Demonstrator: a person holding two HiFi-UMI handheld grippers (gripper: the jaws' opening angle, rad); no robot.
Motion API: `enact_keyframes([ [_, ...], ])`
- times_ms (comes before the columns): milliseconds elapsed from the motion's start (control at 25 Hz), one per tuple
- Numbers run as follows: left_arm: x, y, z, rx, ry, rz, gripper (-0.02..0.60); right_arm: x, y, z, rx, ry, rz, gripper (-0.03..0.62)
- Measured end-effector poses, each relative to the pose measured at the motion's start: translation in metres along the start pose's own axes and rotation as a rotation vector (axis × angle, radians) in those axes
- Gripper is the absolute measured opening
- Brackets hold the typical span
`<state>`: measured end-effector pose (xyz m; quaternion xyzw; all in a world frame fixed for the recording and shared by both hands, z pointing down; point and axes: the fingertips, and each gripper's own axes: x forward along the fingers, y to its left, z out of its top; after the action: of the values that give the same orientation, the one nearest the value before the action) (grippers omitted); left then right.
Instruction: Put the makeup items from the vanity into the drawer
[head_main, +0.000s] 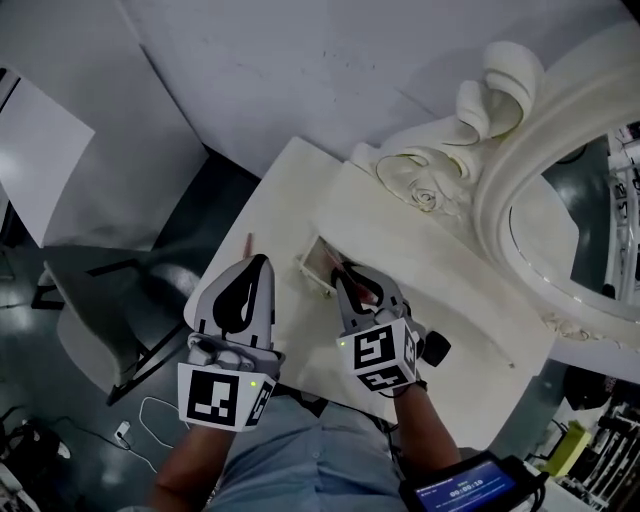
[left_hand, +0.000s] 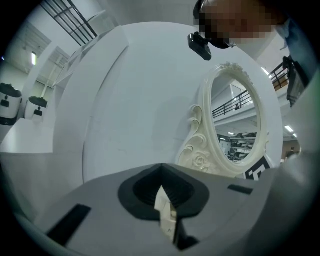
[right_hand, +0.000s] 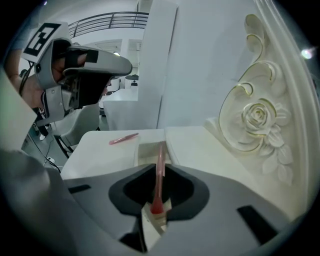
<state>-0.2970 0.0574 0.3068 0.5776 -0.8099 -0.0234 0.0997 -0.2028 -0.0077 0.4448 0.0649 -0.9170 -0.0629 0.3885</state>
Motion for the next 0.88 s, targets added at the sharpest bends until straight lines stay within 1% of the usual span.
enact_keyframes([
  [120, 0.003, 0.000, -0.002, -0.005, 0.006, -0.005, -0.002, 0.001, -0.001, -0.001, 0.013, 0.000, -0.002, 0.075],
  [480, 0.010, -0.018, 0.001, 0.012, 0.000, -0.061, -0.002, -0.012, -0.007, -0.004, 0.065, -0.029, -0.036, 0.078],
  [680, 0.014, -0.044, 0.006, 0.038, -0.005, -0.116, -0.002, -0.031, -0.020, -0.011, 0.116, -0.060, -0.081, 0.078],
  [800, 0.017, -0.065, 0.006, 0.051, -0.002, -0.147, -0.002, -0.046, -0.031, -0.023, 0.153, -0.076, -0.110, 0.078],
  [880, 0.019, -0.081, 0.005, 0.057, 0.006, -0.181, -0.002, -0.059, -0.039, -0.032, 0.188, -0.082, -0.141, 0.078],
])
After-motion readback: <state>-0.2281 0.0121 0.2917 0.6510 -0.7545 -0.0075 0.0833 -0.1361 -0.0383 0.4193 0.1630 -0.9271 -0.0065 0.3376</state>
